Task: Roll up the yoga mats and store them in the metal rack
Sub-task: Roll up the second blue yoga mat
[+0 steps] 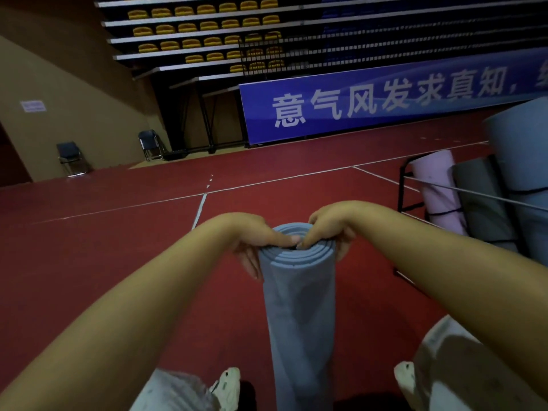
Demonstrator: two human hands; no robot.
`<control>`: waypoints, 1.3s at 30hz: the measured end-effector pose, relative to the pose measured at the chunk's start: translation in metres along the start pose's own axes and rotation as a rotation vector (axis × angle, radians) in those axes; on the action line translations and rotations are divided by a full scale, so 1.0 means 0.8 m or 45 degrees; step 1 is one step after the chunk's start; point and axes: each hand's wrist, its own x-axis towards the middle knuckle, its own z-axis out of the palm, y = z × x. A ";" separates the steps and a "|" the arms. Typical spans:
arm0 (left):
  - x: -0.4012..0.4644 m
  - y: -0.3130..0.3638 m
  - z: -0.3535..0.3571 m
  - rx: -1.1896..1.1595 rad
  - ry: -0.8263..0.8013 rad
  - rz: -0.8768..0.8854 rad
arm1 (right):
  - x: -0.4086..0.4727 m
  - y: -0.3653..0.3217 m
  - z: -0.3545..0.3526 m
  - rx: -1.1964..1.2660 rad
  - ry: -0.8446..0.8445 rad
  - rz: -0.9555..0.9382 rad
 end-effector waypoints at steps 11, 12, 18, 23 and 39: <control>0.042 0.057 -0.032 -0.161 0.396 0.131 | 0.025 -0.013 -0.060 -0.188 0.668 -0.280; 0.054 0.065 -0.037 -0.114 0.486 0.170 | 0.035 -0.010 -0.071 -0.187 0.709 -0.335; 0.182 0.098 0.010 0.276 0.832 0.409 | 0.132 0.085 -0.115 0.032 0.861 -0.509; 0.317 0.084 0.127 0.382 0.827 0.537 | 0.240 0.234 -0.079 0.325 0.738 -0.400; 0.416 -0.077 0.434 0.494 0.383 0.787 | 0.264 0.650 0.260 0.568 0.609 1.431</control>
